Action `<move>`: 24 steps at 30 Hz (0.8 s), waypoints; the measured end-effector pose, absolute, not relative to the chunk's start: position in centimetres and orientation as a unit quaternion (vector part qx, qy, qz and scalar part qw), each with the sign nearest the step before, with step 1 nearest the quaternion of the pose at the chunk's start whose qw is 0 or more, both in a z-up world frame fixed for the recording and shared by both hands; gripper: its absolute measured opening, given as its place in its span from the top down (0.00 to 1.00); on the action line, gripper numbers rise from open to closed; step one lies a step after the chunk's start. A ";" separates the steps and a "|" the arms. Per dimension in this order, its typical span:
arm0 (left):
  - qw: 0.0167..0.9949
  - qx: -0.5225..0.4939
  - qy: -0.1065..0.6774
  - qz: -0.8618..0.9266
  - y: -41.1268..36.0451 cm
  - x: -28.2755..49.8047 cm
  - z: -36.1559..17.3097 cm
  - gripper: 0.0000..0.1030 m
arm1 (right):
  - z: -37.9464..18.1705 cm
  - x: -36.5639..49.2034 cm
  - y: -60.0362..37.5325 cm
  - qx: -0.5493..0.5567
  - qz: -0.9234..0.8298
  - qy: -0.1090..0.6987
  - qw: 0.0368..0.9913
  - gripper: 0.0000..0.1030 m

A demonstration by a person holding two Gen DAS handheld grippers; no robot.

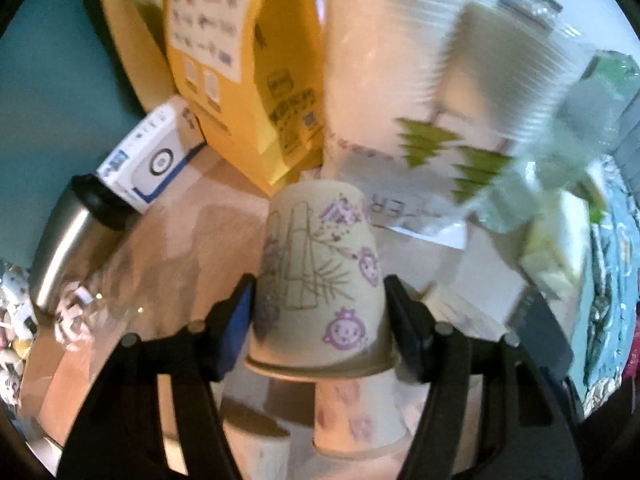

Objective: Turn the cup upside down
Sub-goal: 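Close the left gripper on the purple-printed cup and lift it, then turn the cup mouth up with the left gripper while the right gripper grasps it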

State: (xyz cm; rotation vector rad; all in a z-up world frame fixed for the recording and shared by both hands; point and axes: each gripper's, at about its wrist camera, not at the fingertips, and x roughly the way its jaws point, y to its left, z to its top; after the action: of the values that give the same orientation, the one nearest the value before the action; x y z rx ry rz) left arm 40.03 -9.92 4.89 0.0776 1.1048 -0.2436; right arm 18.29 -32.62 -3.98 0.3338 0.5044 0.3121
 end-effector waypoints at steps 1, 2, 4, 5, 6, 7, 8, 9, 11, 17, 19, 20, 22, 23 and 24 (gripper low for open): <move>0.851 0.035 0.511 -0.119 -9.6 39.0 5.8 0.37 | -3.8 18.0 -32.4 0.162 0.152 0.245 0.944 0.30; 0.856 0.035 0.502 -0.121 -9.5 38.6 6.5 0.37 | -3.6 17.7 -32.1 0.159 0.151 0.242 0.945 0.30; 0.867 0.033 0.480 -0.127 -9.2 36.5 7.9 0.37 | -3.2 17.1 -31.6 0.153 0.151 0.233 0.948 0.30; 0.871 0.030 0.472 -0.132 -9.2 35.8 8.7 0.37 | -2.9 16.7 -31.3 0.149 0.151 0.229 0.950 0.30; 0.875 0.029 0.462 -0.140 -9.0 34.7 9.4 0.37 | -2.6 16.4 -31.0 0.146 0.150 0.223 0.952 0.30; 0.882 0.029 0.447 -0.148 -8.7 33.5 10.2 0.37 | -2.2 15.8 -30.9 0.144 0.151 0.218 0.953 0.30; 0.890 0.033 0.427 -0.156 -8.6 31.7 11.1 0.37 | -1.8 15.2 -30.7 0.143 0.152 0.214 0.954 0.30; 0.895 0.037 0.414 -0.162 -9.1 30.2 11.8 0.37 | -1.4 14.5 -30.7 0.144 0.154 0.209 0.955 0.30; 0.905 0.043 0.385 -0.174 -8.8 26.4 12.9 0.37 | -0.4 13.3 -30.6 0.146 0.154 0.199 0.957 0.30; 0.924 0.039 0.328 -0.194 -7.8 16.2 12.0 0.37 | 2.3 10.4 -29.7 0.150 0.185 0.197 0.951 0.30; 0.930 0.041 0.308 -0.197 -7.6 12.5 11.1 0.37 | 2.9 9.5 -28.7 0.149 0.206 0.201 0.946 0.30; 0.935 0.042 0.292 -0.197 -7.4 10.6 10.6 0.37 | 3.2 9.0 -28.1 0.148 0.217 0.201 0.944 0.30; 0.938 0.029 0.276 -0.207 -6.8 8.3 9.5 0.37 | 3.7 8.2 -27.1 0.156 0.246 0.200 0.935 0.30; 0.940 0.011 0.272 -0.208 -6.3 7.2 8.8 0.37 | 3.9 7.9 -26.5 0.163 0.264 0.203 0.929 0.30; 0.939 0.000 0.273 -0.208 -5.9 6.4 8.3 0.37 | 4.0 7.8 -26.0 0.169 0.281 0.208 0.921 0.29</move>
State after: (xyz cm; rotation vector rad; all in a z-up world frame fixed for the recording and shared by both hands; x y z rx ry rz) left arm 6.44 -5.95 8.34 -0.0004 0.5569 -0.4242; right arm 7.81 -26.00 3.98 0.3473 0.4276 0.5777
